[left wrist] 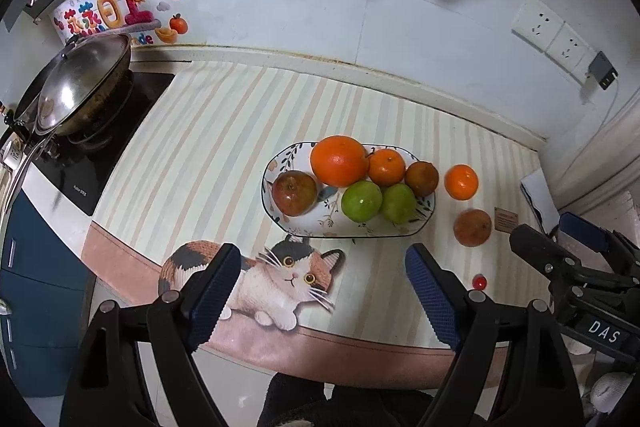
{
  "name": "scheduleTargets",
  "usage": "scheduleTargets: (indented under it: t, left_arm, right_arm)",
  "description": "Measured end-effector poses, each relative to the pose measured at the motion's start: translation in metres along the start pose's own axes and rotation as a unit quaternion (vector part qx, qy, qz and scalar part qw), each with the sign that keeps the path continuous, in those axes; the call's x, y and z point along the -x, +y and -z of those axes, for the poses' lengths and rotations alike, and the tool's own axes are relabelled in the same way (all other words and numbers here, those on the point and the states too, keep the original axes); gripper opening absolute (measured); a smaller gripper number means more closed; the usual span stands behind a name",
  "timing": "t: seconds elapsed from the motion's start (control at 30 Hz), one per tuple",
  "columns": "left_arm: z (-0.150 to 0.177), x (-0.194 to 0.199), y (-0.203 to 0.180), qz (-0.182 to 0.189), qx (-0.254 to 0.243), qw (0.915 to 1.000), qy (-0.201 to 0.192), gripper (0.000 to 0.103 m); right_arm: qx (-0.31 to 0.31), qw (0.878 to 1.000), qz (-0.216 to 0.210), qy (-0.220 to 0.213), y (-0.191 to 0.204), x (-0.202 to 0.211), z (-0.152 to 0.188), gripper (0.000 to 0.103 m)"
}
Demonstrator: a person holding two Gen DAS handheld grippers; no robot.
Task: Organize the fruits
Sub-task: 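Lift both open grippers back from the plate toward the loose fruit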
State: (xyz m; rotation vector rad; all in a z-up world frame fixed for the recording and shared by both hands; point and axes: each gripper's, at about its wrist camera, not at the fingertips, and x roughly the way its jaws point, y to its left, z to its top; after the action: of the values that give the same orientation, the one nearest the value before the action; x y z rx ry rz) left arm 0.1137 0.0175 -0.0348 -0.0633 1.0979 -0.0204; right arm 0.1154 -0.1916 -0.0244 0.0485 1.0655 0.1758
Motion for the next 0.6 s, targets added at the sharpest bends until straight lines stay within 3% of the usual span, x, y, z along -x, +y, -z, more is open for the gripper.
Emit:
scheduleTargets:
  t: [0.23, 0.6]
  left_arm:
    - [0.010, 0.022, -0.003, 0.005, -0.002, 0.9999, -0.009, 0.084]
    - [0.012, 0.021, -0.010, 0.000, -0.001, 0.9999, -0.010, 0.084]
  right_arm:
    - [0.003, 1.000, -0.013, -0.008, 0.006, 0.024, 0.013, 0.094]
    - [-0.018, 0.999, -0.036, -0.004, -0.004, 0.022, 0.018, 0.094]
